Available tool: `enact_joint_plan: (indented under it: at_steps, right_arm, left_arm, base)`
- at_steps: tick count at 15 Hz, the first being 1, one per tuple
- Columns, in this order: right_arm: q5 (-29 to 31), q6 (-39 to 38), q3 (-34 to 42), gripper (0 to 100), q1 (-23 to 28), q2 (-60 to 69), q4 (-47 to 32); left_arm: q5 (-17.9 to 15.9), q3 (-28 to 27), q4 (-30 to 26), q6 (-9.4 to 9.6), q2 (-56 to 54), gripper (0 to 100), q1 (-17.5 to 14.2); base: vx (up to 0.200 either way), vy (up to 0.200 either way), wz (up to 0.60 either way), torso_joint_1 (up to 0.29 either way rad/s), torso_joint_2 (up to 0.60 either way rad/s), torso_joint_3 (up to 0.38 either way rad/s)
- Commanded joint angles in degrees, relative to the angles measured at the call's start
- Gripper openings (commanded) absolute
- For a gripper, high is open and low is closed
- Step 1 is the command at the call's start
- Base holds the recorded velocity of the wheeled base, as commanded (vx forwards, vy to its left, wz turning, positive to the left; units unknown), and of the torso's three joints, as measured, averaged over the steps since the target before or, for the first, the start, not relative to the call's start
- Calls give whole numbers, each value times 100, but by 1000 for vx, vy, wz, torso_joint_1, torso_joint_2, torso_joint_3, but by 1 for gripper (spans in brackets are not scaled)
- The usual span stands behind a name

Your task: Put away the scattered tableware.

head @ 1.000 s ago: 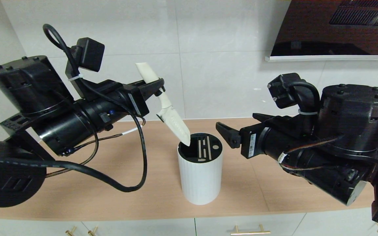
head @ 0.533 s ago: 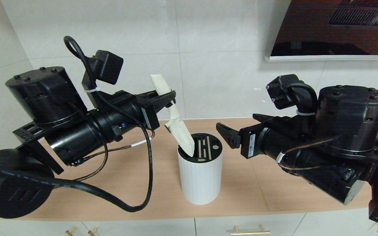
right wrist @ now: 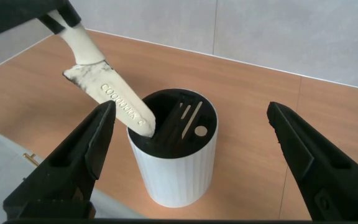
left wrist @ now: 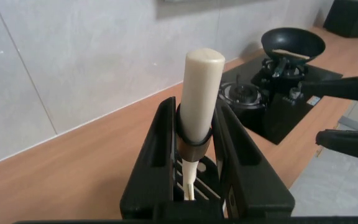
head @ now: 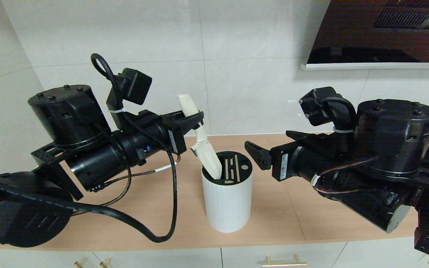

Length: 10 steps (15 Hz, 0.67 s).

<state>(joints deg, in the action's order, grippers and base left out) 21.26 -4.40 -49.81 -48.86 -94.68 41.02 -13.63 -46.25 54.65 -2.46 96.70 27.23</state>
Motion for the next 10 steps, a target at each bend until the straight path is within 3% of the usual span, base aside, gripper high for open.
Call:
enact_joint_plan:
  at_steps: [1,10]
  right_arm:
    - [1,1,-2,100,-1,-24,2]
    - [10,1,-2,100,-1,-112,11]
  left_arm:
    - [9,20,2,62,121,0,36]
    - [212,2,221,158,614,0,177]
  base:
    - [0,0,0,0,0,0]
    - [0,0,0,0,0,0]
